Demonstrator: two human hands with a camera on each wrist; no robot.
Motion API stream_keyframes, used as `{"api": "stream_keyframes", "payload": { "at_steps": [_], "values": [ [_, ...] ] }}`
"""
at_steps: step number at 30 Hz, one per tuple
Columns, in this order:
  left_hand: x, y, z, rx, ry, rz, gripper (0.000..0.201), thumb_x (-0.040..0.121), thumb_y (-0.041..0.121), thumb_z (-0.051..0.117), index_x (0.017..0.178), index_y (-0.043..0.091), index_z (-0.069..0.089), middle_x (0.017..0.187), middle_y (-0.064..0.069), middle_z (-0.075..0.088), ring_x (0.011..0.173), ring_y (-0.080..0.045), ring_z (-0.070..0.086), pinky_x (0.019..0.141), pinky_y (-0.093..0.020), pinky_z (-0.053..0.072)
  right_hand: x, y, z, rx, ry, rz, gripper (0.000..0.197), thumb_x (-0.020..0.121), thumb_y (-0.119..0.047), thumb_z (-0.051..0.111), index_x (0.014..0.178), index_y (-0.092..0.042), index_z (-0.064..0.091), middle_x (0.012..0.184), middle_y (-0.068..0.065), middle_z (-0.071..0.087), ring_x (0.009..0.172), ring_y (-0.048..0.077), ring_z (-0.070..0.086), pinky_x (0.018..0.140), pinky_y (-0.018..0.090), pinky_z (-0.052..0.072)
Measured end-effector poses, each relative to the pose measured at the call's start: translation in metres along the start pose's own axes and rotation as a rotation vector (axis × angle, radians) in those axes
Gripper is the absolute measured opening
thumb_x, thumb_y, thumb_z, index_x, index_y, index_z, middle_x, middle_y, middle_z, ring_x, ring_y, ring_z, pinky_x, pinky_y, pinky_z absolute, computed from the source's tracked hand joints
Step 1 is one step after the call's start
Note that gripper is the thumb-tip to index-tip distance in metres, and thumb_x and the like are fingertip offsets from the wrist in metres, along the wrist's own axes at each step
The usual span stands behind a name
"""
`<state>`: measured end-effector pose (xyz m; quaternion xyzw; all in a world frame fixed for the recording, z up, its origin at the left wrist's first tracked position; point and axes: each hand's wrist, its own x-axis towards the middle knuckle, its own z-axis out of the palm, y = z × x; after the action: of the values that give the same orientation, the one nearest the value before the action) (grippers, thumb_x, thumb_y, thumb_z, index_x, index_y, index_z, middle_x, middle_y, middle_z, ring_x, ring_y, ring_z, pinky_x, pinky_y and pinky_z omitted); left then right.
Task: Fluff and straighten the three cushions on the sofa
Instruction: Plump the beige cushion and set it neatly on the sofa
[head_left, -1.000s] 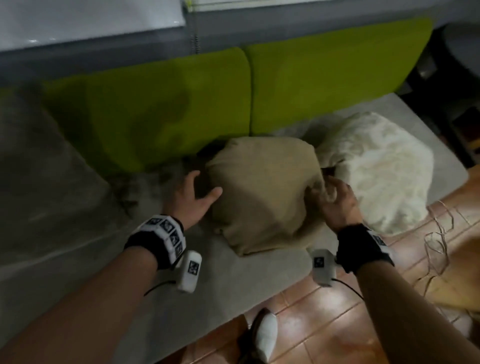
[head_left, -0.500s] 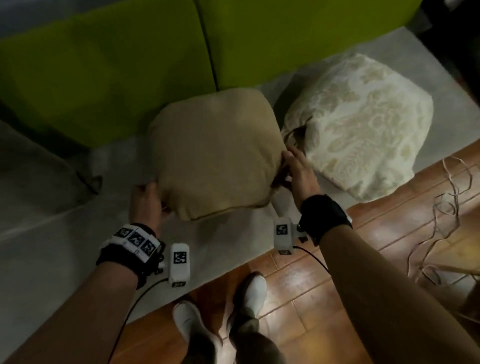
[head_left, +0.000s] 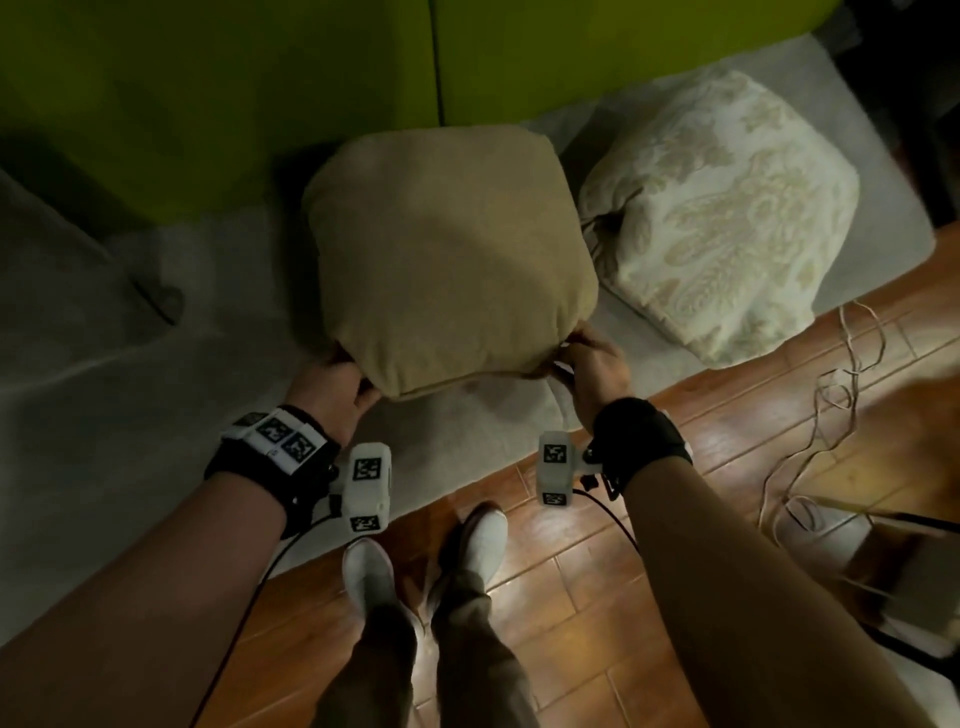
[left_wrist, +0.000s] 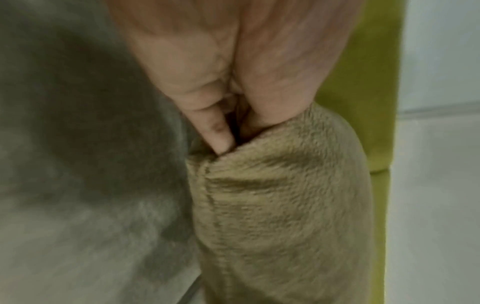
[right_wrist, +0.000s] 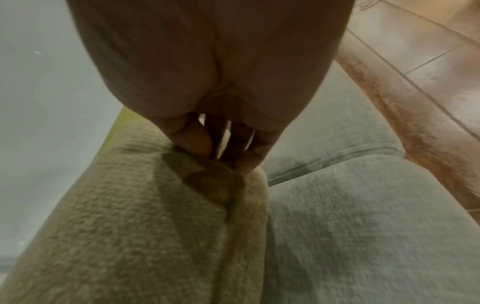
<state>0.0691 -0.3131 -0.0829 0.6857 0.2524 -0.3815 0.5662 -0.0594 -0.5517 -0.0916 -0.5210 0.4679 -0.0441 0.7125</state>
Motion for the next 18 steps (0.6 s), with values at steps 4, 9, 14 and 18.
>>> {"api": "stream_keyframes", "payload": {
  "at_steps": [4,9,14,18],
  "values": [
    [0.001,0.022,-0.012,0.08,-0.024,0.237,0.019,0.098,0.004,0.05,0.088,0.013,0.064,0.092,-0.008,0.063,0.083,-0.019,0.062,0.057,-0.019,0.053,-0.005,-0.02,0.015,-0.016,-0.028,-0.218,0.045,0.093,0.019,0.039,0.102,-0.012,0.071,0.122,0.017,0.067,0.107,0.029,0.065,0.084,0.033,0.059],
    [0.009,0.054,-0.017,0.45,0.018,0.4,0.027,0.101,0.021,0.049,0.076,0.019,0.059,0.073,-0.009,0.061,0.059,-0.02,0.056,0.059,-0.033,0.051,0.008,-0.049,0.025,-0.039,0.05,-0.162,0.019,0.102,-0.005,0.056,0.103,-0.017,0.07,0.11,0.009,0.073,0.1,0.025,0.072,0.086,0.038,0.062],
    [0.01,0.069,-0.005,0.609,-0.017,0.421,0.017,0.098,0.018,0.048,0.082,0.02,0.054,0.076,-0.015,0.06,0.061,-0.028,0.057,0.066,-0.042,0.056,0.032,-0.062,0.019,-0.335,-0.012,-0.002,0.013,0.097,-0.019,0.064,0.107,-0.026,0.069,0.114,0.011,0.072,0.099,0.026,0.072,0.085,0.039,0.062],
    [0.009,0.064,0.007,0.544,0.002,0.326,0.01,0.095,0.014,0.05,0.101,0.011,0.057,0.081,-0.009,0.056,0.061,-0.02,0.052,0.051,-0.028,0.05,0.043,-0.077,0.012,-0.77,-0.033,-0.051,0.026,0.089,-0.004,0.052,0.107,-0.012,0.069,0.106,0.016,0.069,0.096,0.031,0.07,0.085,0.045,0.062]
  ]
}}
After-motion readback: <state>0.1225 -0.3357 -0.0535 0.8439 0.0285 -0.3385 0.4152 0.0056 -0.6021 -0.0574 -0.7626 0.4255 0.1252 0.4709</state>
